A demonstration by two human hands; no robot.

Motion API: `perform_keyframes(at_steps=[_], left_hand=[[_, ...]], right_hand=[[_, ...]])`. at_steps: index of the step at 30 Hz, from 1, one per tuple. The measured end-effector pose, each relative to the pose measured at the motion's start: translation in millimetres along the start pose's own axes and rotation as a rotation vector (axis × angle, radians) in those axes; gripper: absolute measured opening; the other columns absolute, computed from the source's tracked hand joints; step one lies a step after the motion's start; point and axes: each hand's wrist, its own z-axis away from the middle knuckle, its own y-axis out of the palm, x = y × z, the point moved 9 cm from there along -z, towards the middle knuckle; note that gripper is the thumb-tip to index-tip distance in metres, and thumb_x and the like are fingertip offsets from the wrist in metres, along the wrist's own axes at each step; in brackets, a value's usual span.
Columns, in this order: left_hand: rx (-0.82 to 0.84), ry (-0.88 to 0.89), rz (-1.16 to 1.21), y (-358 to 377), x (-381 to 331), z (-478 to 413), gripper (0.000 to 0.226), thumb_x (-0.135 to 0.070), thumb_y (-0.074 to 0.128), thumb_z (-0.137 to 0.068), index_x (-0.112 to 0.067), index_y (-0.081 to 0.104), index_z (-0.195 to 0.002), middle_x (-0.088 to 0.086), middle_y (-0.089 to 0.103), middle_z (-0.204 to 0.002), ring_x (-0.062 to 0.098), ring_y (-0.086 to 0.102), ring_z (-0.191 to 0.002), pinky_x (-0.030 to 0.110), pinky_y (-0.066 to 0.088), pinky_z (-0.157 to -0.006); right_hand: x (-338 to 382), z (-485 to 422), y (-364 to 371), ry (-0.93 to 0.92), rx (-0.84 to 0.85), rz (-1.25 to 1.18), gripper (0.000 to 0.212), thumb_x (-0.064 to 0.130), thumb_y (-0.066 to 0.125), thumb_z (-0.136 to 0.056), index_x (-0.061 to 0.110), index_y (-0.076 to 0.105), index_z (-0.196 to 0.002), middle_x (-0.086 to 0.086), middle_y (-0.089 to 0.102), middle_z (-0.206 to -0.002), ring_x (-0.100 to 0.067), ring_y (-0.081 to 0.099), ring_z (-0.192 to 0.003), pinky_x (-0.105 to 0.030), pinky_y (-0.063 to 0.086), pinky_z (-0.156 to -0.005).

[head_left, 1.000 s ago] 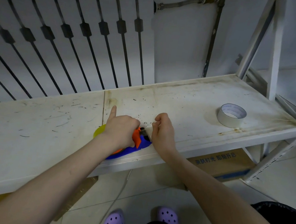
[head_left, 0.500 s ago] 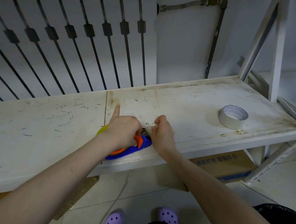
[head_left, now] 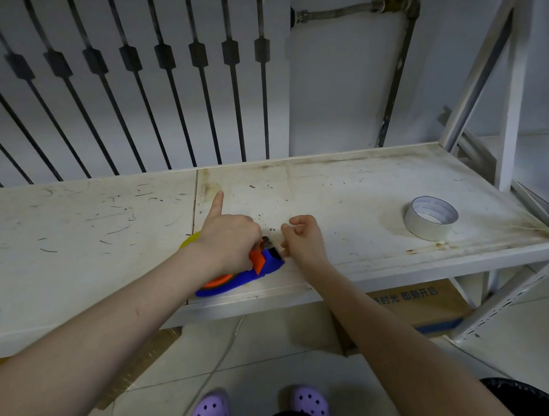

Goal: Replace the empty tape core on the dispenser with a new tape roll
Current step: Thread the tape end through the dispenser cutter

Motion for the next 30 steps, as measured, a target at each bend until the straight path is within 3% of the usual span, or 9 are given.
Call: perform_keyframes(at_steps=[5, 8, 13, 21, 25, 30], left_hand=[[0.018, -0.004, -0.012, -2.0, -2.6, -4.1, 0.018, -0.033, 0.059, -0.078, -0.023, 0.070, -0.089, -0.001, 0.061, -0.096, 0.020, 0.062, -0.093, 0.059, 0.000, -0.114], [-0.001, -0.013, -0.004, -4.9, -3.2, -6.6, 0.016, -0.033, 0.055, -0.081, -0.021, 0.067, -0.082, 0.000, 0.061, -0.094, 0.021, 0.062, -0.091, 0.058, 0.001, -0.115], [0.009, -0.062, 0.023, -1.1, 1.8, -10.1, 0.019, -0.028, 0.053, -0.083, -0.020, 0.070, -0.082, 0.000, 0.060, -0.093, 0.022, 0.062, -0.091, 0.057, 0.004, -0.115], [0.041, -0.095, 0.001, 2.9, -3.1, -11.5, 0.007, -0.028, 0.060, -0.081, -0.021, 0.058, -0.080, 0.004, 0.057, -0.101, 0.026, 0.060, -0.099, 0.057, 0.013, -0.114], [0.048, -0.109, 0.033, 2.5, 0.4, -8.7, 0.024, -0.036, 0.065, -0.078, -0.018, 0.066, -0.093, 0.004, 0.059, -0.105, 0.026, 0.060, -0.103, 0.056, 0.015, -0.114], [0.066, -0.111, 0.145, 4.0, 8.3, -6.5, 0.043, -0.049, 0.071, -0.071, -0.019, 0.067, -0.103, 0.002, 0.062, -0.110, 0.023, 0.057, -0.111, 0.055, 0.015, -0.114]], right_hand=[[2.0, 3.3, 9.3, 0.010, 0.136, 0.042, 0.051, 0.010, 0.073, -0.074, 0.009, 0.045, -0.117, 0.002, 0.049, -0.081, -0.010, 0.053, -0.070, -0.029, 0.050, -0.070], [2.2, 1.4, 8.9, 0.011, 0.122, 0.012, 0.054, 0.006, 0.072, -0.073, 0.007, 0.045, -0.119, 0.001, 0.048, -0.083, -0.009, 0.052, -0.072, -0.024, 0.049, -0.067], [2.5, -0.9, 11.2, 0.017, 0.085, 0.023, 0.054, 0.008, 0.073, -0.072, 0.011, 0.045, -0.118, -0.002, 0.049, -0.094, -0.016, 0.054, -0.085, -0.030, 0.052, -0.074], [10.6, 3.2, 8.7, -0.094, 0.069, 0.142, 0.051, 0.012, 0.072, -0.075, 0.012, 0.045, -0.119, -0.004, 0.051, -0.102, -0.006, 0.050, -0.074, -0.016, 0.045, -0.063], [10.5, 7.2, 3.0, -0.098, 0.050, 0.105, 0.049, 0.005, 0.069, -0.077, 0.008, 0.045, -0.120, -0.005, 0.050, -0.101, -0.005, 0.050, -0.069, -0.015, 0.045, -0.064], [4.8, 10.7, -1.8, -0.050, 0.036, 0.018, 0.045, 0.004, 0.065, -0.080, 0.008, 0.044, -0.121, -0.003, 0.048, -0.098, -0.006, 0.050, -0.074, -0.024, 0.049, -0.069]])
